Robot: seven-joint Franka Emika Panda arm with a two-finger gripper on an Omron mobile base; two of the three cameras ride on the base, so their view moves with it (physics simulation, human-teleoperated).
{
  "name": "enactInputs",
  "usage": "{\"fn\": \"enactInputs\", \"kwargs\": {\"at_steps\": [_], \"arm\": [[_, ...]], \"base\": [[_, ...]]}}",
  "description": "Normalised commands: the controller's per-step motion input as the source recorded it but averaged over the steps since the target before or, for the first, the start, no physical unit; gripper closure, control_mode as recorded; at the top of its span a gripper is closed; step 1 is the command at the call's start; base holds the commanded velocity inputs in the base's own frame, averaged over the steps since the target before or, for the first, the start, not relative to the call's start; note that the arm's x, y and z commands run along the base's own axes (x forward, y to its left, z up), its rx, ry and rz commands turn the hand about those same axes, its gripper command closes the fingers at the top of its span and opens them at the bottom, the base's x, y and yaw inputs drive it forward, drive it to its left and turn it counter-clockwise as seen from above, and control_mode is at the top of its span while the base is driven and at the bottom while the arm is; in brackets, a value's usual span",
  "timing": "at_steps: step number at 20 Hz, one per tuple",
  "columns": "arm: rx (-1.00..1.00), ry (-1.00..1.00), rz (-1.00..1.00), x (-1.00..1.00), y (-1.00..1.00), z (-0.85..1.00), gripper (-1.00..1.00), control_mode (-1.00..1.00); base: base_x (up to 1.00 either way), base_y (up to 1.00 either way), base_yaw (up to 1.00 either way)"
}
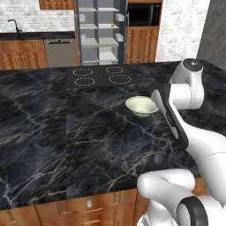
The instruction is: Retrieve the kiwi and mango from the fridge and place them into the bowl on the dining table.
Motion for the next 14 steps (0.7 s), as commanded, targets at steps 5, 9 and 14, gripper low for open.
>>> {"fn": "enactInputs", "kwargs": {"at_steps": [5, 9, 14], "arm": [[0.15, 0.07, 0.03, 0.2, -0.19, -0.12, 1.0, -1.0], [0.1, 0.08, 0.02, 0.29, -0.09, -0.14, 1.0, -1.0], [0.0, 0.07, 0.02, 0.56, 0.0, -0.23, 1.0, -1.0]], "base": [[0.0, 0.0, 0.0], [0.0, 0.0, 0.0], [0.0, 0.0, 0.0]]}}
